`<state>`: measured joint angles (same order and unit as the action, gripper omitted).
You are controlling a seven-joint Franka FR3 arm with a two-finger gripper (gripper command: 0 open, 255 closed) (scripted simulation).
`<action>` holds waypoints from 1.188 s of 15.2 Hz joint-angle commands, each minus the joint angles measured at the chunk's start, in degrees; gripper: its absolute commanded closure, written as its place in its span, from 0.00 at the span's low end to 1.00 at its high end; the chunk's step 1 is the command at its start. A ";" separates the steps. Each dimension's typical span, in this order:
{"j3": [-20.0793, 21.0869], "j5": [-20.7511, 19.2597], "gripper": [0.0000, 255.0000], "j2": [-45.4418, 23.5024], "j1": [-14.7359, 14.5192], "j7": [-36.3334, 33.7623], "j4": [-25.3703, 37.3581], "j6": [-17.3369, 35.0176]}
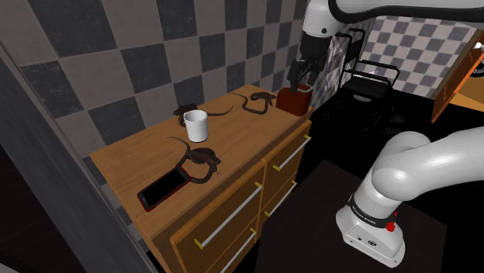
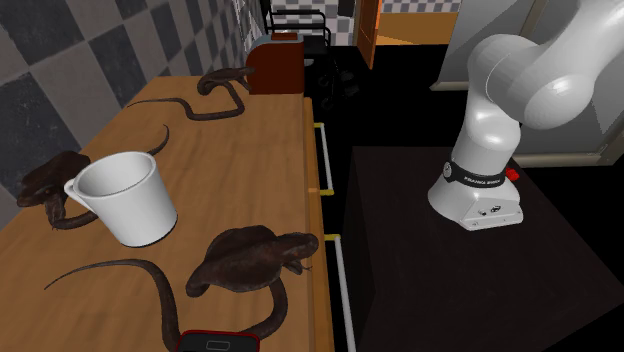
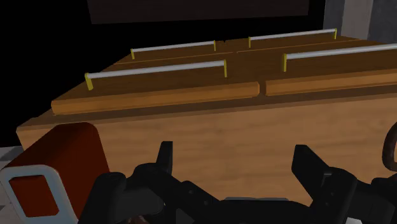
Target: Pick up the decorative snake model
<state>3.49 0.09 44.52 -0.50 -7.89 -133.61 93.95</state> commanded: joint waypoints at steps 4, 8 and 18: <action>4.05 2.28 0.00 -2.30 -0.13 -6.46 -0.73 2.81; 9.43 4.77 0.00 -6.76 -0.07 -15.00 -0.38 6.76; 22.40 5.44 0.00 -24.03 1.98 -37.02 7.03 16.15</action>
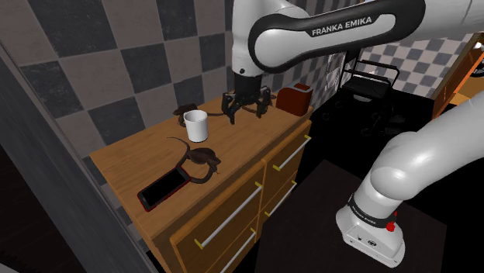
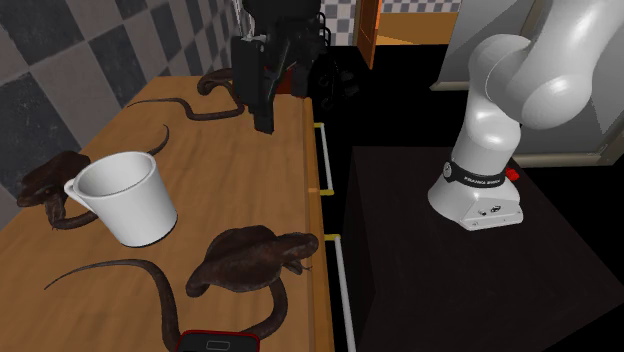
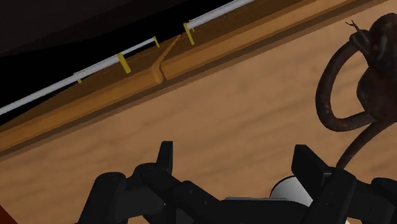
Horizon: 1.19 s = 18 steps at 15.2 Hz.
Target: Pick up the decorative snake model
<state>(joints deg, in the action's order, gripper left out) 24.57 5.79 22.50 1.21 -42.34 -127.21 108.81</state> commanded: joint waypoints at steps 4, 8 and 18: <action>5.93 -3.46 0.00 -11.13 1.36 -12.30 6.11 4.00; 9.22 -8.99 0.00 -21.48 1.29 -22.65 13.08 5.45; 8.28 -21.84 0.00 -44.61 -6.02 -41.34 32.77 3.84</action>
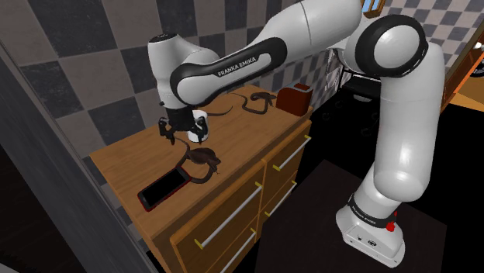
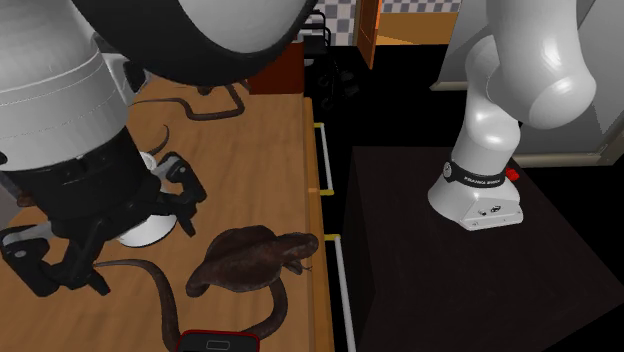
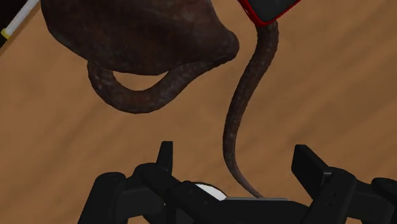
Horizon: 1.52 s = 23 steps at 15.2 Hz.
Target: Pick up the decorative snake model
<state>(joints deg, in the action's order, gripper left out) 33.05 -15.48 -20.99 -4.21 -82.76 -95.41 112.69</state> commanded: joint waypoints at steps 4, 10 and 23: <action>-0.58 -1.32 0.00 -2.10 -0.73 -1.51 -0.83 2.55; -0.84 -1.86 1.00 -2.80 -0.83 -1.92 -1.89 4.20; -0.35 -0.84 1.00 -1.48 -0.66 -1.14 0.23 0.99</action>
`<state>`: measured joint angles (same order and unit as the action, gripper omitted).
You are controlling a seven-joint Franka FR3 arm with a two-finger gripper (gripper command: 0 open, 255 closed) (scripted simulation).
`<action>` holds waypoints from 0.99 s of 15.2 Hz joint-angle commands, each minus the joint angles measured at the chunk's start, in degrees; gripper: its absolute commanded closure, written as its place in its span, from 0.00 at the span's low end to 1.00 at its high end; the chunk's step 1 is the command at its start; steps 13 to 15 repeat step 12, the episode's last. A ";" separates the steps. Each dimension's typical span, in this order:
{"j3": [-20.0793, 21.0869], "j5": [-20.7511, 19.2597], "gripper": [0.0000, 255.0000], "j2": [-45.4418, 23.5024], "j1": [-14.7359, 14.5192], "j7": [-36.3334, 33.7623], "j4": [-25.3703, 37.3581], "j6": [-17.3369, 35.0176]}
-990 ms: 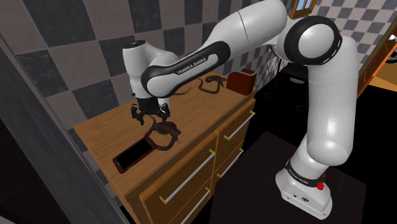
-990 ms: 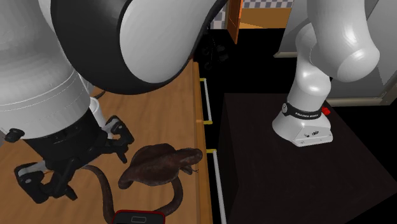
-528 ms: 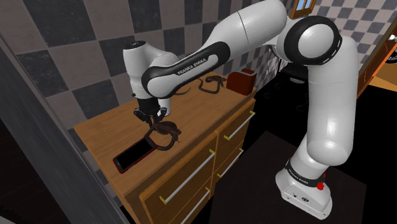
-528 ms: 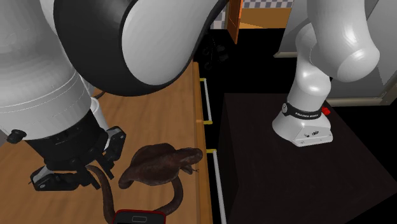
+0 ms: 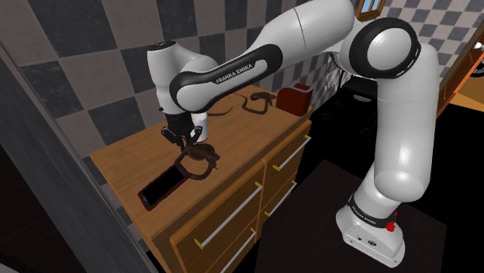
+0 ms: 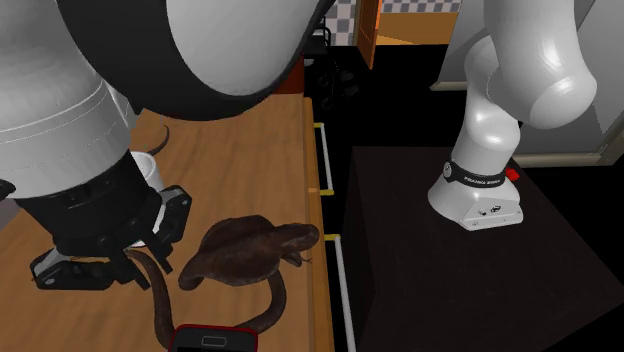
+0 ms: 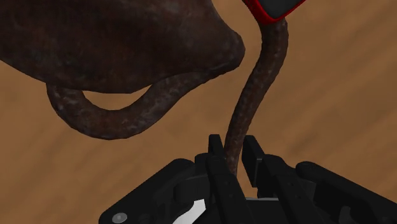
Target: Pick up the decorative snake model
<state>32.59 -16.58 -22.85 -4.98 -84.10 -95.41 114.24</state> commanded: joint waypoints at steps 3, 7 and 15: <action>0.35 0.78 1.00 1.06 0.16 0.62 1.67 -2.54; 0.62 1.38 1.00 1.79 0.15 1.14 3.80 -5.25; 0.80 1.76 1.00 2.24 0.08 1.50 5.66 -7.46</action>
